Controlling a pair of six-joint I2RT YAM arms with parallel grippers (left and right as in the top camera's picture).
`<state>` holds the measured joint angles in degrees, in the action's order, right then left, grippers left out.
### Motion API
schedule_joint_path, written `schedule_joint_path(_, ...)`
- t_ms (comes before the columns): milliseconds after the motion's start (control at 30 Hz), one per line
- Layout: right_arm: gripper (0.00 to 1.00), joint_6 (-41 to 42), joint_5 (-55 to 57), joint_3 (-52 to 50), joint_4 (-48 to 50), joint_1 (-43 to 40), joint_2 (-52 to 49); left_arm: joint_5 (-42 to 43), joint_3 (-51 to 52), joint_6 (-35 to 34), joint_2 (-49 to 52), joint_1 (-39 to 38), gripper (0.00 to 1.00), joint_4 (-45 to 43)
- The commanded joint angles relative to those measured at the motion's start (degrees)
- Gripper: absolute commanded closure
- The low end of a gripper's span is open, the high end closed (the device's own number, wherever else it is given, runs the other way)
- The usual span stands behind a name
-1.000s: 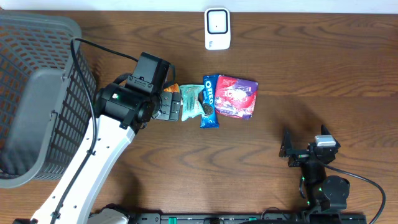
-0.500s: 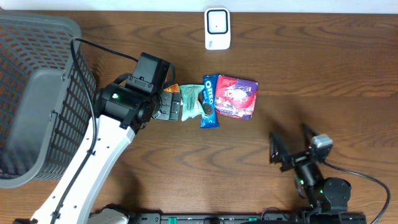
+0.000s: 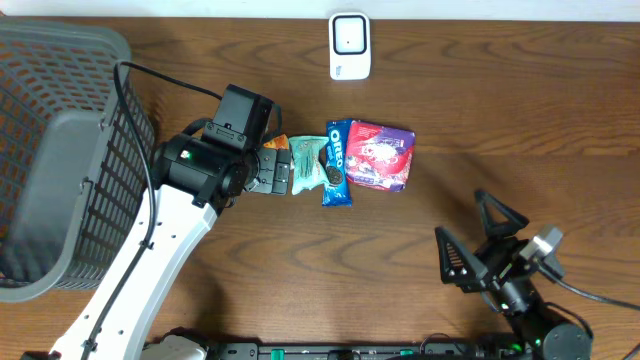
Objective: Scan the item barcode
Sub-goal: 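Move the right gripper in toward the purple Carefree pack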
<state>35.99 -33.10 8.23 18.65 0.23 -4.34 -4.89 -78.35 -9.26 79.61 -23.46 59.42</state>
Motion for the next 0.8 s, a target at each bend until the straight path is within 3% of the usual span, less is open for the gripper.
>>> schedule_joint_path(0, 0.01, -9.94, 1.38, 11.26, -10.71, 0.24, -8.48, -0.52, 0.15, -0.92, 0.33, 0.02, 0.02, 0.11)
schedule_joint_path(167, 0.01, -21.53, -0.42, 29.86, -34.38, 0.24, -28.17, -0.52, 0.15, -0.92, 0.33, 0.02, 0.02, 0.11)
schedule_joint_path(333, 0.01, -23.82, -4.7, 44.41, -53.33, 0.24, -47.08, -0.52, 0.15, -0.92, 0.33, 0.02, 0.02, 0.11)
schedule_joint_path(433, 0.01, -22.23, -16.76, 46.18, -54.62, 0.24, -53.99, -0.52, 0.15, -0.92, 0.33, 0.02, 0.02, 0.11)
schedule_joint_path(567, 0.01, -19.67, -20.39, 46.21, -50.66, 0.26, -59.45, -0.52, 0.15, -0.92, 0.33, 0.02, 0.02, 0.11)
schedule_joint_path(733, 0.21, -12.68, -16.13, 48.11, -51.25, 0.57, -63.87, -0.52, 0.15, -0.92, 0.33, 0.02, 0.02, 0.11)
schedule_joint_path(767, 0.21, -12.72, -14.38, 49.44, -52.85, 0.81, -64.76, -0.52, 0.15, -0.92, 0.33, 0.02, 0.02, 0.11)
